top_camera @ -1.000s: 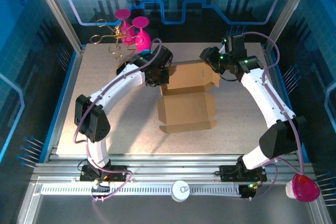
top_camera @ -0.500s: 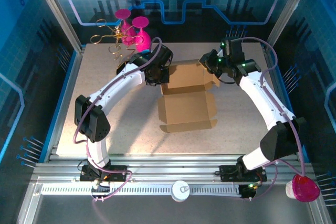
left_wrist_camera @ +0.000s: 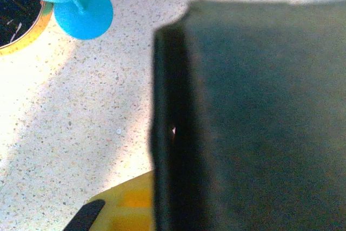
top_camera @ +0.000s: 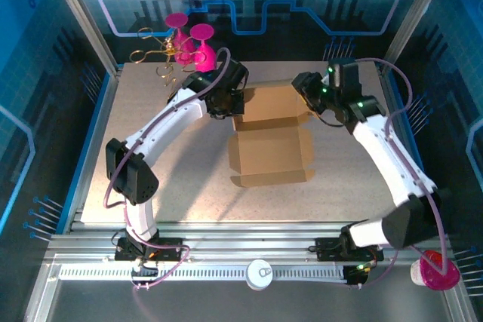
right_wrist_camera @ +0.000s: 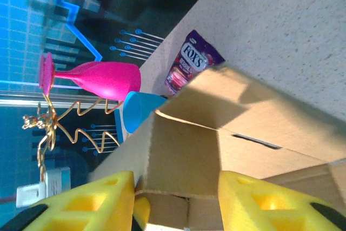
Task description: Fold the paper box
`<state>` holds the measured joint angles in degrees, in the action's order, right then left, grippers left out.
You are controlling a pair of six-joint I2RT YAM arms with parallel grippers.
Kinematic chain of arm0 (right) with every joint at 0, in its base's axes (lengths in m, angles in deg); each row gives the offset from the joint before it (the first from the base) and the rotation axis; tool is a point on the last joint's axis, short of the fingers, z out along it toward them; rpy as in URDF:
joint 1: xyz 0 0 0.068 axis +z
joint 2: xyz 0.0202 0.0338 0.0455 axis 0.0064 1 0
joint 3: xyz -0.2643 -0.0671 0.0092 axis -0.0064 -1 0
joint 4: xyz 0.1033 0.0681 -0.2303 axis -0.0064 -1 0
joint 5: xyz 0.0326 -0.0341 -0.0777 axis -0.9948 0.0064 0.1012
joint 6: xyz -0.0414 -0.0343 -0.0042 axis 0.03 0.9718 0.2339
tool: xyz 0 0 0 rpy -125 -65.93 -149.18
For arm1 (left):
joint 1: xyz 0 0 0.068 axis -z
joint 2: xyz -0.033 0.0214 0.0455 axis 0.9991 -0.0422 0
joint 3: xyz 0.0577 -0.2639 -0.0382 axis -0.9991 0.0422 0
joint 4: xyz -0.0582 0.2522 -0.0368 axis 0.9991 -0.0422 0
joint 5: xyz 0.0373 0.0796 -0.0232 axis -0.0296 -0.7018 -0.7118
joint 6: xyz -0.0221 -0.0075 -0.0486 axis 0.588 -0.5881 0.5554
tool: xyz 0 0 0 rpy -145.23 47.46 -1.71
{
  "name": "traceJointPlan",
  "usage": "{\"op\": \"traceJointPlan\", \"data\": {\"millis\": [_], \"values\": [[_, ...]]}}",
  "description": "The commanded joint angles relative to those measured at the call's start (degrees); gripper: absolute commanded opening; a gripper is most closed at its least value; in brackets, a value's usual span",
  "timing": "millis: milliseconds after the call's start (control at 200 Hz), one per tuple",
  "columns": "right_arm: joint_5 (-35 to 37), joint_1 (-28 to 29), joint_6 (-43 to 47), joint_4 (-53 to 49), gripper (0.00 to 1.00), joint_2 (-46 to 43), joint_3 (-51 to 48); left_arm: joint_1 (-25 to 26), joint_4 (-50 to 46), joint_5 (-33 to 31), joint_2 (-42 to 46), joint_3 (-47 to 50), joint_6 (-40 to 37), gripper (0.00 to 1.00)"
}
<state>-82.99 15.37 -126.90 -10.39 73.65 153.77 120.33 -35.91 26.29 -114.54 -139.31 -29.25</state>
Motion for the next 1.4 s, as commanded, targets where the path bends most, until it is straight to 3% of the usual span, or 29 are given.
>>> {"op": "traceJointPlan", "data": {"millis": [0, 130, 225, 565, 916, 1171, 1396], "values": [[4.77, -1.04, 4.27, -2.18, 0.35, -7.84, -6.49, -0.60, -3.00, 1.68, -0.87, -3.49, -0.53, 0.00], [7.17, -2.08, 4.31, -2.31, 0.25, -15.16, -17.04, -0.89, -4.66, 2.19, -1.89, -5.77, -0.68, 0.00], [6.87, -3.74, 2.96, 0.57, 0.25, -18.86, -22.54, -1.21, -5.61, 2.67, -2.47, -7.22, -0.74, 0.00], [4.48, -6.11, 0.82, 7.80, 0.45, -11.72, -24.04, -1.34, -7.66, 3.89, -4.61, -11.38, -0.95, 0.00], [3.47, -5.70, -0.57, 12.58, 0.58, -6.77, -22.06, -1.49, -7.62, 4.74, -4.97, -12.19, -0.95, 0.00], [-0.25, -4.71, 2.75, 13.41, 0.65, -5.39, -20.54, -1.79, -7.24, 5.41, -5.31, -12.27, -0.72, 0.00], [-4.90, -3.61, 5.25, 12.70, 0.63, -2.98, -20.33, -2.17, -7.18, 6.27, -5.87, -13.33, -0.36, 0.00]]}}
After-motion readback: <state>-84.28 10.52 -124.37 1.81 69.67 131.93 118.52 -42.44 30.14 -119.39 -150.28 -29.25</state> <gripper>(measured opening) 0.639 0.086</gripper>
